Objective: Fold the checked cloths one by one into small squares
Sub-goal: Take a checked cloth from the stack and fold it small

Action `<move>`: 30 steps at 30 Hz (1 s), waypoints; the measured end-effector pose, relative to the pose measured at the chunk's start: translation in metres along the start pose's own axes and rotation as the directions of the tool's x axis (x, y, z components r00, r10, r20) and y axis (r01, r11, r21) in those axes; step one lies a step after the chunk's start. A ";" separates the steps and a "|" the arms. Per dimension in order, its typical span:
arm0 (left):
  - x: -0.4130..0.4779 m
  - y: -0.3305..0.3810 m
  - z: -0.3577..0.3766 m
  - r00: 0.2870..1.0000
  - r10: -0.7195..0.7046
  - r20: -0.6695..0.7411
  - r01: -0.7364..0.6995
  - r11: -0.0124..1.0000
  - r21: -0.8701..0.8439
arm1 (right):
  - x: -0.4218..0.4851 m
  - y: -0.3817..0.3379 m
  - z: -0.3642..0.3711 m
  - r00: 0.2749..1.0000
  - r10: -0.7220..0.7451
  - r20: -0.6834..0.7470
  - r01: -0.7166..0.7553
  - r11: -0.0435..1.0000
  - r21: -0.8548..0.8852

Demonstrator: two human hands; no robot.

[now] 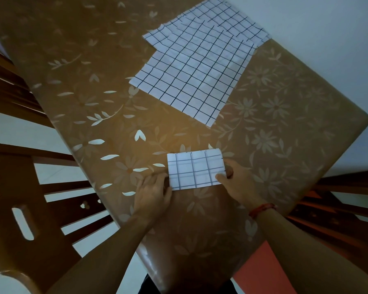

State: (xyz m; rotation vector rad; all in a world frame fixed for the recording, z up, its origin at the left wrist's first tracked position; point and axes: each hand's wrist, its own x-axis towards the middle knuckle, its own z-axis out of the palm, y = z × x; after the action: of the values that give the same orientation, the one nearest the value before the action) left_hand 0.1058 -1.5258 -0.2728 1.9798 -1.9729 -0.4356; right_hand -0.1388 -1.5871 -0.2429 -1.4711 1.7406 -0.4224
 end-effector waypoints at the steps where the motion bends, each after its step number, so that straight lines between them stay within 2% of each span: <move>1: 0.001 -0.001 0.000 1.000 0.020 -0.005 -0.019 1.000 0.004 | 0.001 0.001 0.001 1.000 -0.003 -0.004 0.003 1.000 -0.011; 6: 0.017 -0.001 -0.002 0.986 0.161 0.038 -0.164 0.982 0.098 | 0.003 0.006 0.006 0.998 -0.006 -0.063 -0.001 0.994 -0.107; 8: 0.024 -0.003 -0.001 0.974 0.207 0.088 -0.219 0.963 0.154 | 0.002 0.003 0.010 0.979 -0.154 -0.131 0.118 0.961 -0.250; 10: 0.027 -0.008 0.001 0.955 0.247 0.166 -0.277 0.940 0.197 | 0.002 -0.003 0.016 0.924 -0.360 -0.128 0.282 0.870 -0.405; 14: 0.030 -0.015 0.006 0.929 0.271 0.252 -0.333 0.910 0.248 | 0.003 -0.024 0.042 0.879 -0.476 0.031 0.397 0.694 -0.600; 17: 0.031 -0.020 0.010 0.925 0.272 0.267 -0.340 0.905 0.255 | 0.004 -0.035 0.064 0.850 -0.494 0.183 0.500 0.644 -0.579; 22: 0.027 -0.024 0.014 0.928 0.284 0.243 -0.342 0.906 0.248 | 0.008 -0.040 0.089 0.777 -0.532 0.336 0.609 0.503 -0.613; 26: 0.028 -0.027 0.016 0.920 0.317 0.228 -0.372 0.889 0.265 | 0.009 -0.035 0.098 0.759 -0.535 0.370 0.634 0.483 -0.604; 30: 0.030 -0.030 0.016 0.914 0.332 0.235 -0.391 0.876 0.283 | 0.013 -0.030 0.098 0.771 -0.523 0.365 0.620 0.481 -0.620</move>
State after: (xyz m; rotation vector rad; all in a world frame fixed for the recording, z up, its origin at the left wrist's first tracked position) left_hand 0.1262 -1.5563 -0.2994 1.7224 -2.6111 -0.2087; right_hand -0.0455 -1.5840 -0.2876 -2.6293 1.2843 0.0748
